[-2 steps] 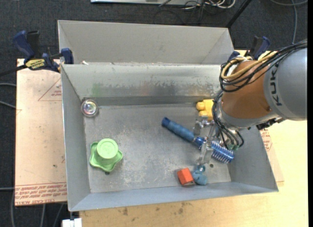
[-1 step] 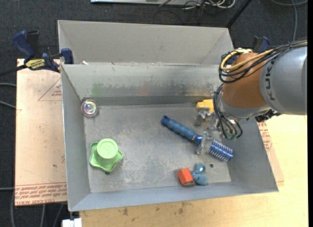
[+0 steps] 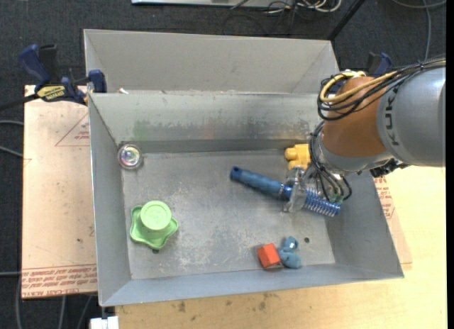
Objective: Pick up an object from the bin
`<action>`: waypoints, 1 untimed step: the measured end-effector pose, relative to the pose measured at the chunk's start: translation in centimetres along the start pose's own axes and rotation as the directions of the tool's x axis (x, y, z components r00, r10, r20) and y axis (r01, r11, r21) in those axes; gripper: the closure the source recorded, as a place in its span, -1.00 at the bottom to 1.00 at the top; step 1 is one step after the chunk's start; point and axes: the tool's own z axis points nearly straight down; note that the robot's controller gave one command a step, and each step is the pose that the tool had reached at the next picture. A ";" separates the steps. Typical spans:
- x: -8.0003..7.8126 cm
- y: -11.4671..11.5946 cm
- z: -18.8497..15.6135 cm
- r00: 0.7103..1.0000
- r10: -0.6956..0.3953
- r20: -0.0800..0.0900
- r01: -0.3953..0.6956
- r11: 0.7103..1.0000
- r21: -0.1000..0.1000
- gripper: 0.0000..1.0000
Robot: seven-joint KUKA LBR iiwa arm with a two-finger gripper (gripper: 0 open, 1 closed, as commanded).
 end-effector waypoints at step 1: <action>2.6 0.1 -23.5 0.994 0.108 0.009 -0.108 0.994 0.000 1.00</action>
Offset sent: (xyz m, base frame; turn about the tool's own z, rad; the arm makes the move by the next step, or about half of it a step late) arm -0.0270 0.0039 0.2312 0.1101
